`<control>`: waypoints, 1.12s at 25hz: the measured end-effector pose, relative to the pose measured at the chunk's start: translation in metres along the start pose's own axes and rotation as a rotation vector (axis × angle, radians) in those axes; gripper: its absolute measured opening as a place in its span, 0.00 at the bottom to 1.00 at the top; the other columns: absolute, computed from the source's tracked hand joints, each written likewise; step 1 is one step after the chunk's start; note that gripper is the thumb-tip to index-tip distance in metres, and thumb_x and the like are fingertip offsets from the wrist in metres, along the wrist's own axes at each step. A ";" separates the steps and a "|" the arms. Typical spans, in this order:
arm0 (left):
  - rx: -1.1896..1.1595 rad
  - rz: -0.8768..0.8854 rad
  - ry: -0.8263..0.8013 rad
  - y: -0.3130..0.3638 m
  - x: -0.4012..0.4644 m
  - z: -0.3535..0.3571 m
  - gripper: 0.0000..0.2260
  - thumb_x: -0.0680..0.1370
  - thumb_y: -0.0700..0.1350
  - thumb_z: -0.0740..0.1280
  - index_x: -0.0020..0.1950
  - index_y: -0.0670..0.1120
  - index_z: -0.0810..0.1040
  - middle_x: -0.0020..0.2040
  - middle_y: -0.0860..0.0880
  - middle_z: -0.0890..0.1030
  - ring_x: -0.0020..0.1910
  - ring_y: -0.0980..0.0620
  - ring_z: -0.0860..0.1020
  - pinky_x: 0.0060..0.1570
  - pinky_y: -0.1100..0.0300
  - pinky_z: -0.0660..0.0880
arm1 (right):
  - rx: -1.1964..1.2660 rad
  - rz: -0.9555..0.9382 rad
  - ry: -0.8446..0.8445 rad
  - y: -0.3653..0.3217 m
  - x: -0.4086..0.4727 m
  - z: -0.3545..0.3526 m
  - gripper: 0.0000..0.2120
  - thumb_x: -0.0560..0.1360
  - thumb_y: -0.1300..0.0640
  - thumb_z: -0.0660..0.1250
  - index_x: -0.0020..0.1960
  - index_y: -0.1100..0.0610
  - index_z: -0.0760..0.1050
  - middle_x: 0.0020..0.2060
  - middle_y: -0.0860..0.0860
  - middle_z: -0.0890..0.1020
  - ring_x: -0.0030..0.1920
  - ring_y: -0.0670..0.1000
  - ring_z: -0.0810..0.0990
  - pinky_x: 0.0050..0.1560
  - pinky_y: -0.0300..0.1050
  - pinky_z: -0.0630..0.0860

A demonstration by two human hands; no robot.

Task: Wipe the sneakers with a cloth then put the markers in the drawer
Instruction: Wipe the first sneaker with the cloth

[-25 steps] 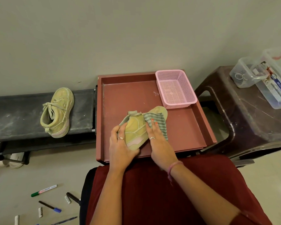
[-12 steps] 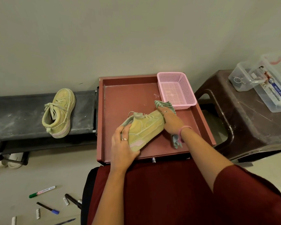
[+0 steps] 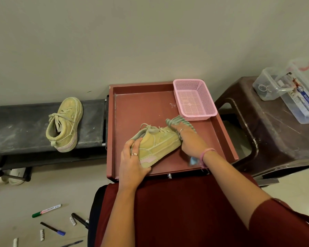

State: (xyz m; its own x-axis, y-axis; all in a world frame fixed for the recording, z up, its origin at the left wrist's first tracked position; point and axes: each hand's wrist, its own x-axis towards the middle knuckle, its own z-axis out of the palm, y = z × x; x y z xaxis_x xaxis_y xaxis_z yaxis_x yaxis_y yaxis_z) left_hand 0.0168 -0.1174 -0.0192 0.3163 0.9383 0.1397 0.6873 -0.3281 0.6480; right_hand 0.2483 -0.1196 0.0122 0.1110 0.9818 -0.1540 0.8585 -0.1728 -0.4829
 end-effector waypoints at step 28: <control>-0.365 0.061 -0.124 -0.015 0.020 -0.038 0.45 0.55 0.49 0.81 0.67 0.67 0.67 0.69 0.58 0.58 0.69 0.67 0.59 0.68 0.64 0.65 | 1.319 0.203 -0.017 0.030 -0.047 -0.040 0.42 0.53 0.61 0.83 0.65 0.53 0.71 0.59 0.56 0.78 0.57 0.57 0.80 0.49 0.53 0.81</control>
State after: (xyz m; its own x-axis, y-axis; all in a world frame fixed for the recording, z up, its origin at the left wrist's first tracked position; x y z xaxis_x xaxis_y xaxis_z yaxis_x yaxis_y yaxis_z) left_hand -0.0120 -0.0893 0.0022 0.4410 0.8908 0.1093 0.3941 -0.3017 0.8681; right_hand 0.2892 -0.1677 0.0390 0.1633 0.9305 -0.3279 -0.2973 -0.2705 -0.9157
